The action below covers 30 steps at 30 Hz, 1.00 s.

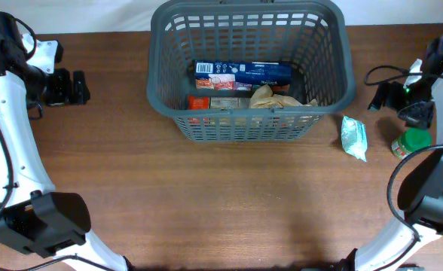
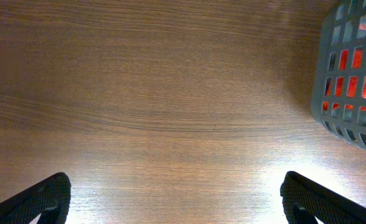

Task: Pack container
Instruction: 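Withdraw the left gripper to the left side, then move the right gripper down over the green-lidded jar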

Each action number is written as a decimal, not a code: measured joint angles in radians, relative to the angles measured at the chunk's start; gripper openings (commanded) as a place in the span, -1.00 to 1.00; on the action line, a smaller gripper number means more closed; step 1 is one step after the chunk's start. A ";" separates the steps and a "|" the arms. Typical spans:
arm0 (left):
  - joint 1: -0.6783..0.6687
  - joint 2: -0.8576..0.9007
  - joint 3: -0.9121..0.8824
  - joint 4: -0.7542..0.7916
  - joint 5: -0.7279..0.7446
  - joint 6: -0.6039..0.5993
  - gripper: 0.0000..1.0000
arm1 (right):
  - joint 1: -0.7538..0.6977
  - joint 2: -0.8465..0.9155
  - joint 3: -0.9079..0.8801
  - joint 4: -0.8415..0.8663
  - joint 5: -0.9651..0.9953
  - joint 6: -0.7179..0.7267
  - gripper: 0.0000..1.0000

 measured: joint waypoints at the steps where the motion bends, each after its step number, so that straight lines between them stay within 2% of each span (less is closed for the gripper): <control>1: 0.000 0.000 0.000 0.000 0.000 0.000 0.99 | -0.004 0.000 -0.009 0.010 0.003 0.002 0.86; 7: 0.000 0.000 0.000 0.000 0.000 0.000 0.99 | -0.028 0.000 -0.023 0.059 0.039 0.010 0.89; 15: 0.000 0.000 0.000 0.000 0.000 0.000 0.99 | -0.084 0.000 -0.023 0.056 0.162 0.113 0.90; 21: 0.000 0.000 0.000 0.000 0.000 0.000 0.99 | -0.164 0.000 -0.024 0.044 0.151 0.146 0.90; 30: 0.000 0.000 0.000 0.000 0.000 0.000 0.99 | -0.158 0.000 -0.143 0.128 0.132 0.160 0.99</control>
